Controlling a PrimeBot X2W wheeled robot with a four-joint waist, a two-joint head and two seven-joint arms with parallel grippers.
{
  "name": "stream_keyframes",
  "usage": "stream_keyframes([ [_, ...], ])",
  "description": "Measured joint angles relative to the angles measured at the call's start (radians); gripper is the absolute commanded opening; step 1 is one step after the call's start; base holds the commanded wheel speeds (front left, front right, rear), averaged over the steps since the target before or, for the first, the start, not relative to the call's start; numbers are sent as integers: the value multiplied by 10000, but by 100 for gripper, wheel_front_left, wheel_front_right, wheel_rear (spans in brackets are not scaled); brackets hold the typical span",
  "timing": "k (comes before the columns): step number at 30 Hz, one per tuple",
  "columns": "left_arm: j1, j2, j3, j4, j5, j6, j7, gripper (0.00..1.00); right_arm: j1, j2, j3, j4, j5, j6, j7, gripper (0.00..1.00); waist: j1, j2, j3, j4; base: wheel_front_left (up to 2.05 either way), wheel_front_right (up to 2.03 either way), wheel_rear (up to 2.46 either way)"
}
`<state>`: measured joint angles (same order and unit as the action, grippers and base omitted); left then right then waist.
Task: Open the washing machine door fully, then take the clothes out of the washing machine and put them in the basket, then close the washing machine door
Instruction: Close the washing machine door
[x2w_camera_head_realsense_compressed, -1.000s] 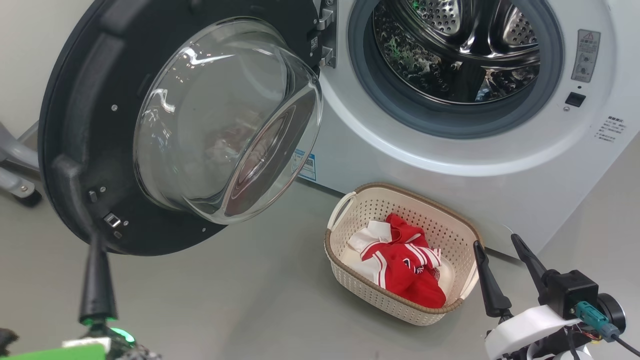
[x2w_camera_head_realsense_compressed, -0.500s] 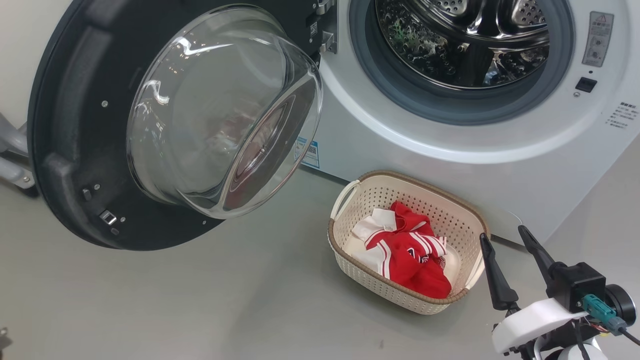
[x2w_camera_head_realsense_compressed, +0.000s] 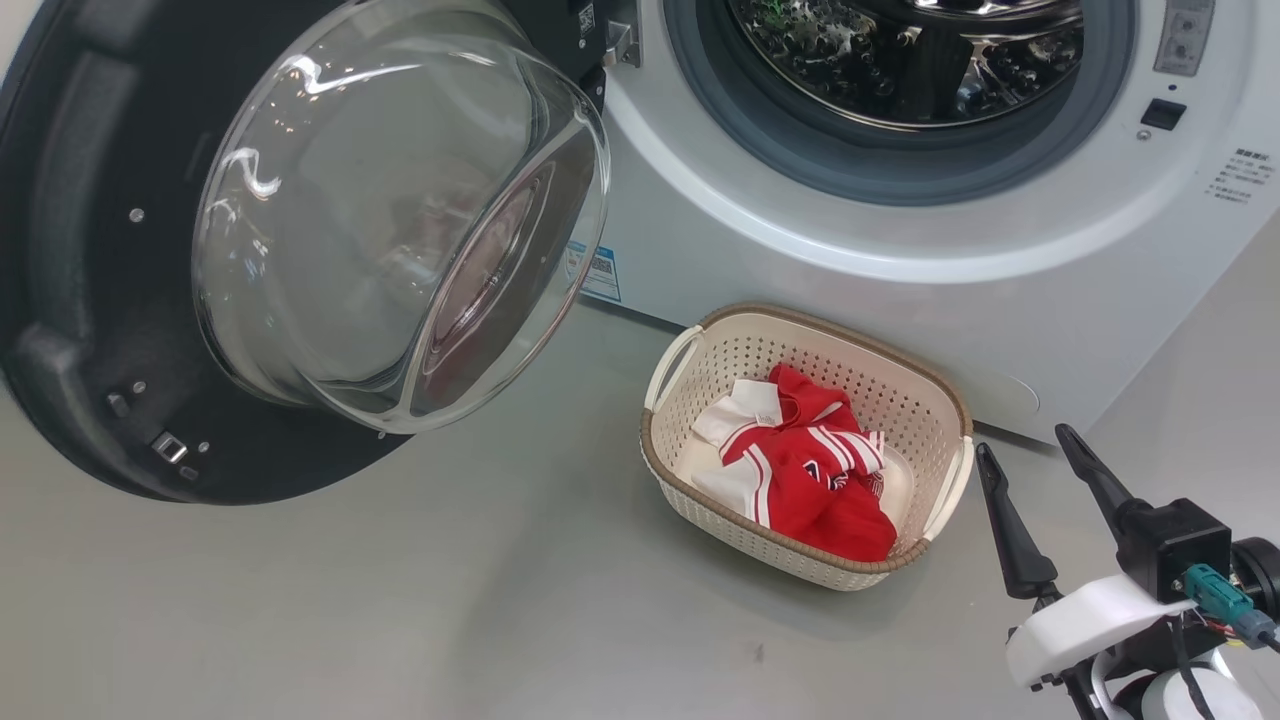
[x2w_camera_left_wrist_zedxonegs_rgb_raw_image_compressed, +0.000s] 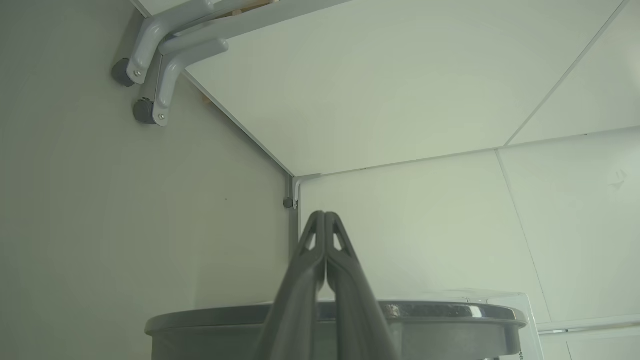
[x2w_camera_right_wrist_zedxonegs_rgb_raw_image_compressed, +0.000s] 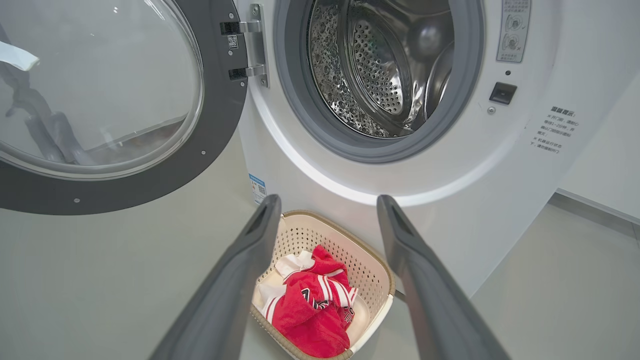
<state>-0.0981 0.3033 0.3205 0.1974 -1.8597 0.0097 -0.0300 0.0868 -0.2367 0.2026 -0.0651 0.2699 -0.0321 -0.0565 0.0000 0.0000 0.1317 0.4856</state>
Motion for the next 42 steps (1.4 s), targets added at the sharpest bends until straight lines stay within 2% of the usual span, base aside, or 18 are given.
stream_keyframes([
  [5, -402, 261, -391, 848, 13, 251, 441, 0, -128, -186, 6, -192, -46, 44, 224, 100, 0, 0, 249, -185, 0, 0, 0],
  [18, -1728, 314, -1127, 2067, 33, 96, 1323, 0, -190, -456, -293, -602, -100, 33, 428, 100, 1, 0, 946, -509, 0, 0, 0],
  [23, -1944, 320, -1256, 2581, 35, -121, 1561, 0, -198, -479, -301, -646, -100, 33, 441, 100, 0, 0, 1026, -457, 0, 0, 0],
  [32, -1994, 305, -1327, 3212, -447, -849, 2617, 0, -222, -512, -341, -738, -98, 33, 525, 100, 0, 0, 1081, -309, 0, 0, 0],
  [42, -1993, 247, -1365, 3417, -951, -1202, 3812, 0, -222, -531, -355, -832, -94, 31, 612, 100, 0, 0, 1105, -154, 0, 0, 0],
])
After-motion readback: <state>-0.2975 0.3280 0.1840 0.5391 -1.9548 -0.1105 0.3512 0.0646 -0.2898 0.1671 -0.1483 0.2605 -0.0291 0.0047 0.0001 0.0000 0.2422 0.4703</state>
